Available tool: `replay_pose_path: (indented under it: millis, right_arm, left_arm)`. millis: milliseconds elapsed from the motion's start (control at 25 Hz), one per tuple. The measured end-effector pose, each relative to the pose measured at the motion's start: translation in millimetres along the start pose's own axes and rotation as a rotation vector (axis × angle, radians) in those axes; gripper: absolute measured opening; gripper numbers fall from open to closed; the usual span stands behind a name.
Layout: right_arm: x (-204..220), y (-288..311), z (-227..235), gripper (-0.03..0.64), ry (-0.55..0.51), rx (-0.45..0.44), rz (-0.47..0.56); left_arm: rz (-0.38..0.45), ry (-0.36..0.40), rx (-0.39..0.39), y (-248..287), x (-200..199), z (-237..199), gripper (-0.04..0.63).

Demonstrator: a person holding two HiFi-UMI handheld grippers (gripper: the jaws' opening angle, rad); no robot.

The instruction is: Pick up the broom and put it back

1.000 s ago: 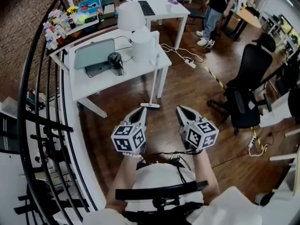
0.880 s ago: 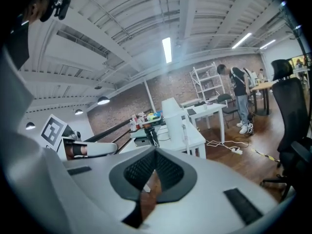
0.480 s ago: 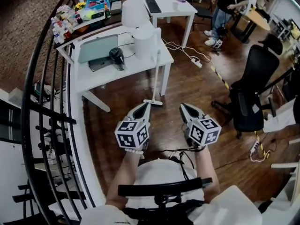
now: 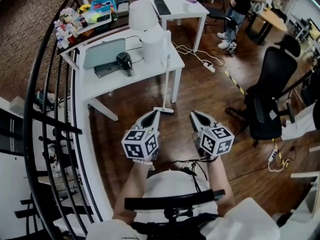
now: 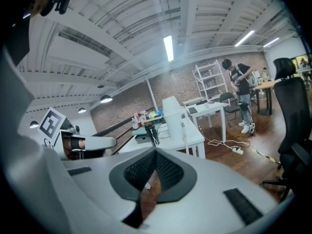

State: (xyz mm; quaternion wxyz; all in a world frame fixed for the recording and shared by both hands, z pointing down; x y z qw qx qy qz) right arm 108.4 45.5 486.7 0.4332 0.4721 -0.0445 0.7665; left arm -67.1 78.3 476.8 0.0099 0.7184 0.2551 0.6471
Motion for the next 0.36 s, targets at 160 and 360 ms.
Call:
replay_pose_path:
  millis: [160, 360]
  right_arm:
    - [1, 1, -4, 0.009, -0.009, -0.001, -0.004]
    - [2, 3, -13, 0.009, -0.021, -0.005, -0.015]
  left_arm:
    - [0.002, -0.004, 0.001, -2, 1, -2, -0.011]
    - [0.005, -0.01, 0.001, -7, 0, -5, -0.011]
Point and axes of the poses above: the fingertips, and each gripper's own axes: y forward along the fingers, z to its right, x out of its underside, the point moved 4 cm from there along -y, backward along the fingers, and after that the axes turned 15 degrees about y, right-handed, at the moved point
